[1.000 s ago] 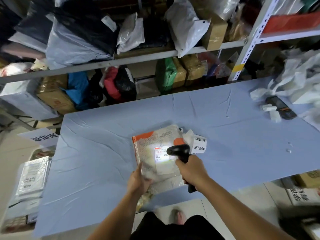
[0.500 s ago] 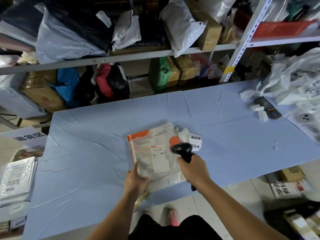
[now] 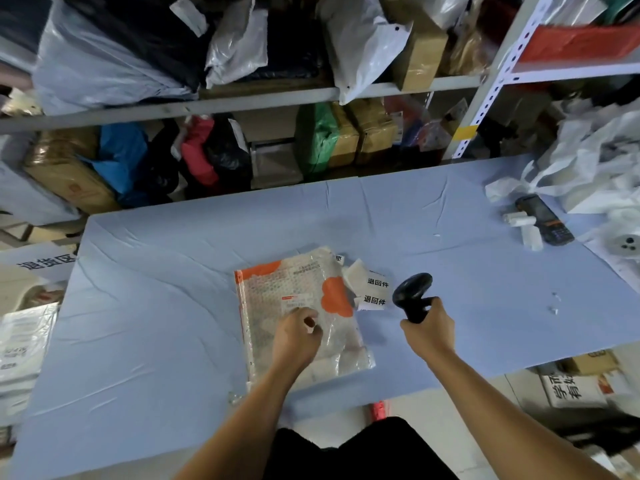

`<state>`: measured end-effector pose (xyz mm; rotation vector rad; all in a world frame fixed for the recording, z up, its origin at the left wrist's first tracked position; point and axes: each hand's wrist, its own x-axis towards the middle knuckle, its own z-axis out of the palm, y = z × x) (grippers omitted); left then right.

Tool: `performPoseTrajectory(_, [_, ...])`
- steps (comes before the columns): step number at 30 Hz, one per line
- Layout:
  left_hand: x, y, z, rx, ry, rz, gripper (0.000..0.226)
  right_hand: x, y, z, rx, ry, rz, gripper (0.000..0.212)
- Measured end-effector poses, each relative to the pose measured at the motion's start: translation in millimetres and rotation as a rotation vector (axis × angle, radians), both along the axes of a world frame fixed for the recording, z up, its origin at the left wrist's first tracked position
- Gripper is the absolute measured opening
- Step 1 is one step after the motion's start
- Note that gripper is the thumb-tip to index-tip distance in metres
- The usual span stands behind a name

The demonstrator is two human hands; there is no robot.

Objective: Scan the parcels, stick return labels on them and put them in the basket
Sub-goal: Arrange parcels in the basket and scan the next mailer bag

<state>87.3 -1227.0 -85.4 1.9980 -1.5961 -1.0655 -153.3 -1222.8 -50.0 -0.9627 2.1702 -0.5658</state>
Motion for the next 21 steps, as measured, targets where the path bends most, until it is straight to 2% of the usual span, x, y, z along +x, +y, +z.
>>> performPoseTrajectory(2, [-27.9,-16.9,2.7,0.010,0.048,0.025,0.010,-18.7,-14.5,-8.2,0.019,0.051,0.048,0.035])
performPoseTrajectory(5, [-75.9,-43.0,4.8,0.014,0.111,0.063,0.016,-47.5,-32.8,-24.4,0.069,0.158,0.121,0.034])
performPoseTrajectory(7, [-104.4,-63.4,3.8,0.042,0.117,0.118,0.007,-65.3,-44.0,-34.6,0.113,0.230,0.167,0.036])
performPoseTrajectory(9, [-124.6,-80.3,0.9,0.094,0.083,0.181,0.041,-80.7,-52.7,-43.0,0.126,0.260,0.236,0.039])
performPoseTrajectory(11, [-139.3,-93.4,-2.1,0.136,0.117,0.211,0.058,-93.7,-58.7,-49.0,0.136,0.269,0.312,0.040])
performPoseTrajectory(14, [-149.6,-103.0,-1.2,0.198,0.245,0.254,0.064,-107.5,-62.6,-49.6,0.164,0.263,0.388,0.042])
performPoseTrajectory(16, [-149.0,-103.5,1.7,0.175,0.290,0.215,0.070,-109.6,-61.4,-46.5,0.173,0.259,0.426,0.051])
performPoseTrajectory(18, [-145.6,-99.8,8.1,0.146,0.342,0.150,0.077,-102.9,-55.0,-39.0,0.083,0.196,0.348,0.059])
performPoseTrajectory(19, [-143.4,-96.7,11.6,0.128,0.376,0.125,0.079,-97.0,-51.7,-34.0,-0.009,0.146,0.286,0.055])
performPoseTrajectory(21, [-139.8,-89.9,19.3,0.062,0.424,0.089,0.080,-84.0,-48.5,-24.6,-0.165,-0.014,0.217,0.032])
